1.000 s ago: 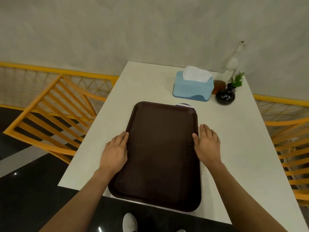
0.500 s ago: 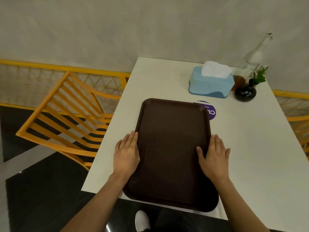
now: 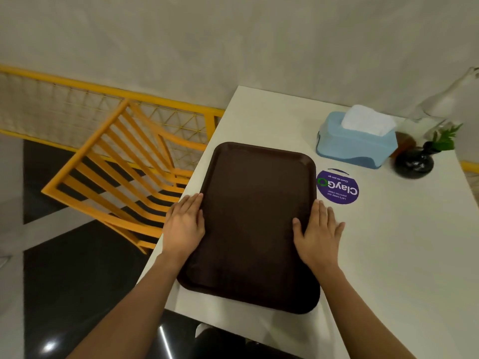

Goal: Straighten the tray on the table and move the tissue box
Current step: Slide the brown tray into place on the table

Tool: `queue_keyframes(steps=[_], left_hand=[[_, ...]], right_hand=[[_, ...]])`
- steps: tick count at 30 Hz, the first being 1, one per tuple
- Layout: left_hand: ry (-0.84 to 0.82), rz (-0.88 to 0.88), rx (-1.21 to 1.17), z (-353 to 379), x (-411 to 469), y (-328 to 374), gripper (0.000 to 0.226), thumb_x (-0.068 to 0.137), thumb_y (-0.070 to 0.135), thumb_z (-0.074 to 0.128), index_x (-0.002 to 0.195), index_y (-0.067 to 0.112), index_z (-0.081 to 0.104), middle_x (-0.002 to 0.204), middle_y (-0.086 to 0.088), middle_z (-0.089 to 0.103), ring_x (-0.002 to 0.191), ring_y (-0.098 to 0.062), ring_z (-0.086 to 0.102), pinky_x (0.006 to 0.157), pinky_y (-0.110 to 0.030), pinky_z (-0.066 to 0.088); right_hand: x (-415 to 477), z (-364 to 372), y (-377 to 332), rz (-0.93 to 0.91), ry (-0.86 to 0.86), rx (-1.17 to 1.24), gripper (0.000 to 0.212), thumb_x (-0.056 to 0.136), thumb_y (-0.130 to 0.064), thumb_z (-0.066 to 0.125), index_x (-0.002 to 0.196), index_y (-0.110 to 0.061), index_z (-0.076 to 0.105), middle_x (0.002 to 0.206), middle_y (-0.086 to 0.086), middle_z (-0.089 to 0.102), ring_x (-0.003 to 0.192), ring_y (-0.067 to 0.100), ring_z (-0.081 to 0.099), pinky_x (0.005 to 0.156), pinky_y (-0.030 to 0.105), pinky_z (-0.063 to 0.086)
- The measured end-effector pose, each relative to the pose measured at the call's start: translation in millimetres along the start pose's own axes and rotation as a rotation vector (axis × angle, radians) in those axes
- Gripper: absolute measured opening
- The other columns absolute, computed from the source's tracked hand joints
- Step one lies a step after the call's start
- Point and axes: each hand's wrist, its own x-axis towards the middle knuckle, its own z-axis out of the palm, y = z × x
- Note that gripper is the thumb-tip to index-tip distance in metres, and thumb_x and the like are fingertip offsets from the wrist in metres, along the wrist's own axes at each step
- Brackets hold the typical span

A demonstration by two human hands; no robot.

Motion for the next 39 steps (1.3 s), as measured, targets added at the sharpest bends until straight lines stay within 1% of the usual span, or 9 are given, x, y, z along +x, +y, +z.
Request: queue_keyframes(steps=[4, 8, 11, 13, 17, 21, 26, 31, 39], left_hand=[[0.01, 0.003, -0.01, -1.1, 16.0, -13.3, 0.047, 0.101, 0.028, 0.046, 0.147, 0.02, 0.049, 0.146, -0.001, 0.055, 0.142, -0.019, 0.041, 0.118, -0.042, 0.027], [-0.004, 0.026, -0.049, -3.5, 33.0, -24.9, 0.047, 0.1, 0.026, 0.048, 0.147, 0.018, 0.049, 0.145, -0.002, 0.056, 0.141, -0.02, 0.042, 0.116, -0.041, 0.03], [-0.009, 0.051, -0.101, -5.6, 40.8, -32.2, 0.048, 0.099, 0.022, 0.051, 0.146, 0.015, 0.049, 0.144, -0.004, 0.056, 0.139, -0.021, 0.045, 0.114, -0.041, 0.035], [-0.019, 0.074, -0.148, -6.7, 46.6, -37.3, 0.048, 0.097, 0.02, 0.052, 0.145, 0.013, 0.051, 0.143, -0.006, 0.057, 0.138, -0.023, 0.047, 0.113, -0.043, 0.039], [-0.053, 0.084, -0.195, -5.6, 51.5, -43.8, 0.052, 0.096, 0.019, 0.052, 0.147, 0.011, 0.048, 0.147, -0.007, 0.053, 0.14, -0.025, 0.043, 0.115, -0.044, 0.036], [-0.069, 0.114, -0.209, -4.7, 46.1, -44.1, 0.053, 0.097, 0.018, 0.05, 0.149, 0.012, 0.045, 0.149, -0.007, 0.051, 0.142, -0.025, 0.041, 0.114, -0.046, 0.036], [-0.088, 0.096, -0.221, -2.4, 40.4, -39.3, 0.053, 0.098, 0.021, 0.048, 0.151, 0.016, 0.041, 0.152, -0.004, 0.048, 0.145, -0.023, 0.036, 0.115, -0.045, 0.036], [-0.097, 0.059, -0.3, -3.3, 38.4, -41.5, 0.054, 0.099, 0.02, 0.049, 0.152, 0.017, 0.04, 0.151, -0.003, 0.048, 0.142, -0.021, 0.04, 0.11, -0.042, 0.044], [-0.098, 0.078, -0.311, -3.6, 47.1, -35.0, 0.054, 0.099, 0.02, 0.049, 0.152, 0.017, 0.039, 0.152, -0.003, 0.047, 0.14, -0.02, 0.043, 0.11, -0.04, 0.044]], right_hand=[[6.2, 4.2, -15.2, 0.027, 0.007, 0.027, 0.076, 0.1, -0.057, 0.033, 0.159, -0.015, 0.01, 0.164, 0.008, 0.019, 0.152, 0.031, 0.008, 0.119, 0.056, 0.001], [11.6, 4.9, -30.1, 0.061, -0.006, 0.03, 0.075, 0.1, -0.057, 0.033, 0.159, -0.017, 0.009, 0.165, 0.007, 0.018, 0.152, 0.031, 0.008, 0.119, 0.058, 0.004], [12.1, 4.5, -38.1, 0.064, 0.002, 0.044, 0.075, 0.1, -0.057, 0.033, 0.159, -0.018, 0.009, 0.165, 0.006, 0.019, 0.152, 0.032, 0.008, 0.119, 0.06, 0.004], [13.1, 4.9, -41.4, 0.066, -0.006, 0.059, 0.075, 0.1, -0.058, 0.033, 0.159, -0.018, 0.008, 0.165, 0.006, 0.017, 0.152, 0.032, 0.007, 0.119, 0.059, 0.004], [11.8, 4.5, -39.0, 0.062, -0.048, 0.084, 0.079, 0.098, -0.061, 0.035, 0.159, -0.021, 0.004, 0.166, 0.004, 0.015, 0.152, 0.032, 0.006, 0.119, 0.058, 0.003], [0.9, 3.0, -32.8, 0.073, -0.058, 0.061, 0.081, 0.097, -0.065, 0.032, 0.159, -0.024, 0.002, 0.165, 0.005, 0.017, 0.151, 0.033, 0.007, 0.118, 0.059, 0.002], [-7.5, 1.7, -28.2, 0.066, -0.038, 0.07, 0.081, 0.097, -0.065, 0.03, 0.159, -0.021, 0.004, 0.163, 0.007, 0.023, 0.15, 0.033, 0.014, 0.118, 0.061, 0.007], [-3.4, 0.4, -30.2, 0.049, -0.044, 0.056, 0.081, 0.097, -0.066, 0.03, 0.159, -0.021, 0.004, 0.163, 0.008, 0.023, 0.15, 0.032, 0.013, 0.118, 0.061, 0.007], [4.1, 0.2, -25.3, 0.065, -0.055, 0.056, 0.081, 0.096, -0.068, 0.03, 0.159, -0.023, 0.003, 0.164, 0.006, 0.022, 0.151, 0.031, 0.013, 0.118, 0.061, 0.004]])
